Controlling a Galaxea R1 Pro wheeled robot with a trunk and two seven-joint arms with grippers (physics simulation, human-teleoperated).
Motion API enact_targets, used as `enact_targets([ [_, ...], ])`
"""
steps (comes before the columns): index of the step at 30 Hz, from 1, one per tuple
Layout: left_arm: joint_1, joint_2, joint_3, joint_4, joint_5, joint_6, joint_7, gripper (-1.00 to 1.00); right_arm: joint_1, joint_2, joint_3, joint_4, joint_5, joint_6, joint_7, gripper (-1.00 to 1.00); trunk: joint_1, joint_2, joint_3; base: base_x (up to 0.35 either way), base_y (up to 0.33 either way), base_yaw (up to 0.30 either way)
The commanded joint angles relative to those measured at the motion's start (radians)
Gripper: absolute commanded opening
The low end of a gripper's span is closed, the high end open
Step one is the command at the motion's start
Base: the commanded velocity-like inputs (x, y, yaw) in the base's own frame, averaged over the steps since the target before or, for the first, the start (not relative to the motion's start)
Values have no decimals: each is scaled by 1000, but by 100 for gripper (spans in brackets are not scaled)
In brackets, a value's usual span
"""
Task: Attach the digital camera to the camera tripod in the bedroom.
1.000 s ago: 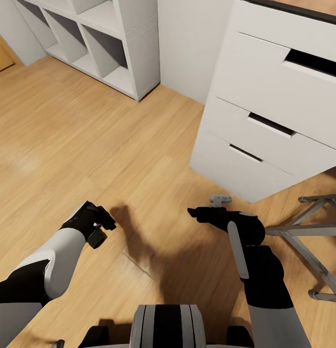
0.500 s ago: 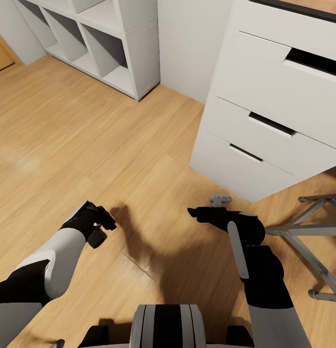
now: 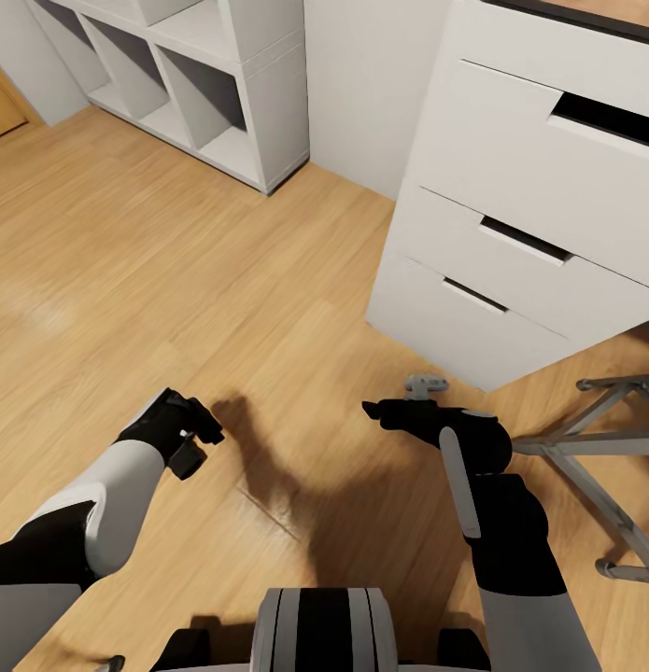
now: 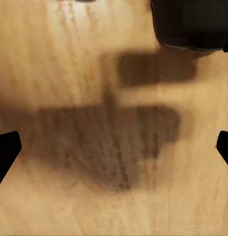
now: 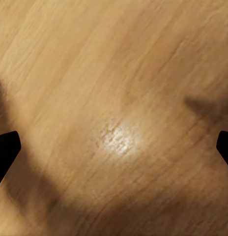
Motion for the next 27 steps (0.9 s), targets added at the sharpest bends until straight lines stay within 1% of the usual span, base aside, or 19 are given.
enact_targets([
  [1, 0, 0, 7, -2, 7, -6, 0, 100, -1, 0, -1, -1, -5, 4, -2, 100, 0, 0, -1, 0, 0, 0],
  [3, 0, 0, 14, -4, 6, -6, -1, 100, -1, 0, -1, -1, -5, 4, -2, 100, 0, 0, -1, 0, 0, 0],
  [6, -1, 2, 34, -8, 4, -7, -3, 100, 0, 0, -1, -1, -5, 4, -2, 100, 0, 0, -1, 0, 0, 0],
  [10, -1, 8, 45, -11, 4, -7, -4, 100, 0, 0, -1, -1, -5, 4, -2, 100, 0, 0, -1, 0, 0, 0],
  [27, -1, 19, 56, -14, 3, -6, -9, 100, 0, 0, -1, -1, -5, 3, -2, 100, 0, 0, -1, 0, 0, 0],
])
